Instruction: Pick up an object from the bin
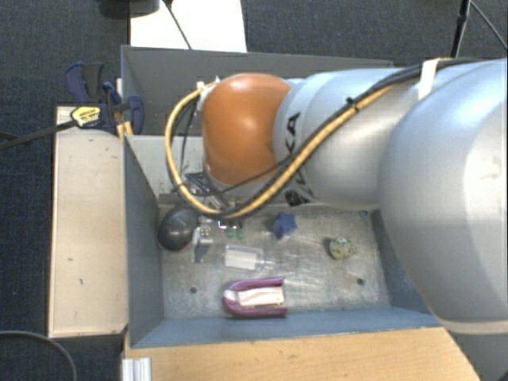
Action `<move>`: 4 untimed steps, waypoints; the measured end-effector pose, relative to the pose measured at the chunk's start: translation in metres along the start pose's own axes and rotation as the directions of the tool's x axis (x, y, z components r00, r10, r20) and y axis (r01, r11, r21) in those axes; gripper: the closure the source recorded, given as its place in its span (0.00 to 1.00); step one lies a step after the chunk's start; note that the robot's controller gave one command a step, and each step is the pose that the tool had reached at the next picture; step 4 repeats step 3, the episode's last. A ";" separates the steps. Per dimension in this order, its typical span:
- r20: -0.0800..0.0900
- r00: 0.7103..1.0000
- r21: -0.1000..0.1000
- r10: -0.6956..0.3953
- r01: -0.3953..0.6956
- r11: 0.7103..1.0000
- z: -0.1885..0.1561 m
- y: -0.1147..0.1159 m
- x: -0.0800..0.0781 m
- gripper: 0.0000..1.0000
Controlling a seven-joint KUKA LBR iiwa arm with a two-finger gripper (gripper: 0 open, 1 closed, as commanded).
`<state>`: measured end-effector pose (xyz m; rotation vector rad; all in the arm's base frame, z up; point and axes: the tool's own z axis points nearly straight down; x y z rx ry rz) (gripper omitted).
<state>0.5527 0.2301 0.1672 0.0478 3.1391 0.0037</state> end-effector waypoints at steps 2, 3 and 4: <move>0.003 0.998 0.001 0.069 -0.069 0.998 0.095 -0.018 -0.038 1.00; 0.007 0.998 -0.001 0.065 -0.065 0.998 -0.039 -0.021 -0.039 1.00; 0.007 0.998 -0.001 0.065 -0.065 0.998 -0.039 -0.021 -0.039 1.00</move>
Offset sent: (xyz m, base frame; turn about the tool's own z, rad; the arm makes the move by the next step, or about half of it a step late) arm 0.0352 -0.0182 -0.0972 0.0774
